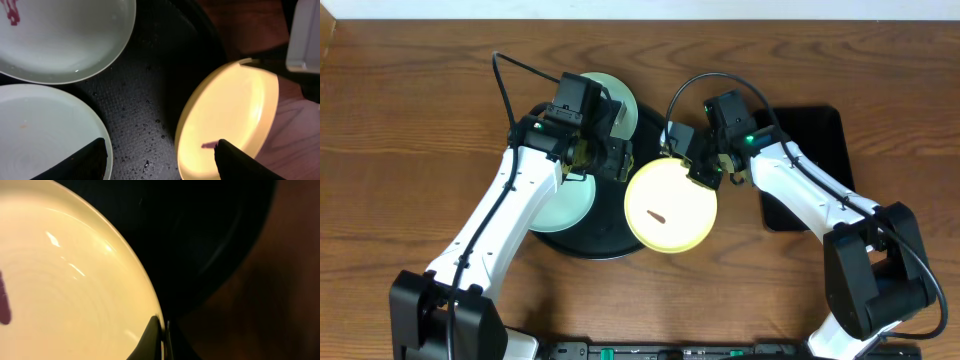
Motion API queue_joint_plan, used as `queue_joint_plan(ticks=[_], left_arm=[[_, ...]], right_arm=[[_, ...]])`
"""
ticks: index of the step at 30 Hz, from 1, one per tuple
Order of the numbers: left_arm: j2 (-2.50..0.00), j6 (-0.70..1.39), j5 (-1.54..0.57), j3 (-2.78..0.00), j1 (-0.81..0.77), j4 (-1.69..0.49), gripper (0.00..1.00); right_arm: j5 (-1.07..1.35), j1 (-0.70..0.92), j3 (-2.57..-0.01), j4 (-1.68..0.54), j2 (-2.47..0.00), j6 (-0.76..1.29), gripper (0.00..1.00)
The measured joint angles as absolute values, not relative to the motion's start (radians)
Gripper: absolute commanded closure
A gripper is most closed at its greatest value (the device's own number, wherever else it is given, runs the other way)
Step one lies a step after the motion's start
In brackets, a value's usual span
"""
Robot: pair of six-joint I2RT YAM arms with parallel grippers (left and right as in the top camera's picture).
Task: Clean dirty plates on tray and stack at the side
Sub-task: 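Lift and slide the yellow plate toward the table center with right gripper, then release the yellow plate and move the right gripper to the sponge tray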
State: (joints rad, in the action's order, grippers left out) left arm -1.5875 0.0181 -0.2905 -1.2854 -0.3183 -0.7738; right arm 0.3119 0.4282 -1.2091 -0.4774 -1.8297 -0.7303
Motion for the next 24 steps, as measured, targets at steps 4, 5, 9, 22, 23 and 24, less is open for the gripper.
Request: queue_joint_plan(ticks=[4,5,9,22,23,24], left_arm=[[-1.588,0.018,-0.29,-1.285,-0.318,-0.777,0.29],[-1.588,0.018,-0.291,-1.285,-0.318,-0.781,0.29],[-1.588,0.017,-0.291,-1.285,-0.318,-0.807,0.29],[-1.588,0.018,-0.291,-1.285,-0.318,-0.855,0.29],[-1.588,0.018,-0.29,-1.285,-0.318,-0.855,0.28],[-1.588,0.018,-0.29,-1.285,-0.318,-0.856,0.29]], right_arm=[[0.324,0.437,-1.209,-0.464,-1.83,-0.817,0.99],[0.325,0.443,-1.209,-0.47,-1.83,-0.841,0.99],[0.327,0.487,-1.209,-0.512,-1.83,-0.964,0.99],[0.334,0.559,-1.209,-0.553,-1.83,-1.209,0.39],[0.332,0.559,-1.209,-0.548,-1.83,-1.205,0.37],[0.329,0.559,-1.209,-0.538,-1.83,-1.198,0.36]])
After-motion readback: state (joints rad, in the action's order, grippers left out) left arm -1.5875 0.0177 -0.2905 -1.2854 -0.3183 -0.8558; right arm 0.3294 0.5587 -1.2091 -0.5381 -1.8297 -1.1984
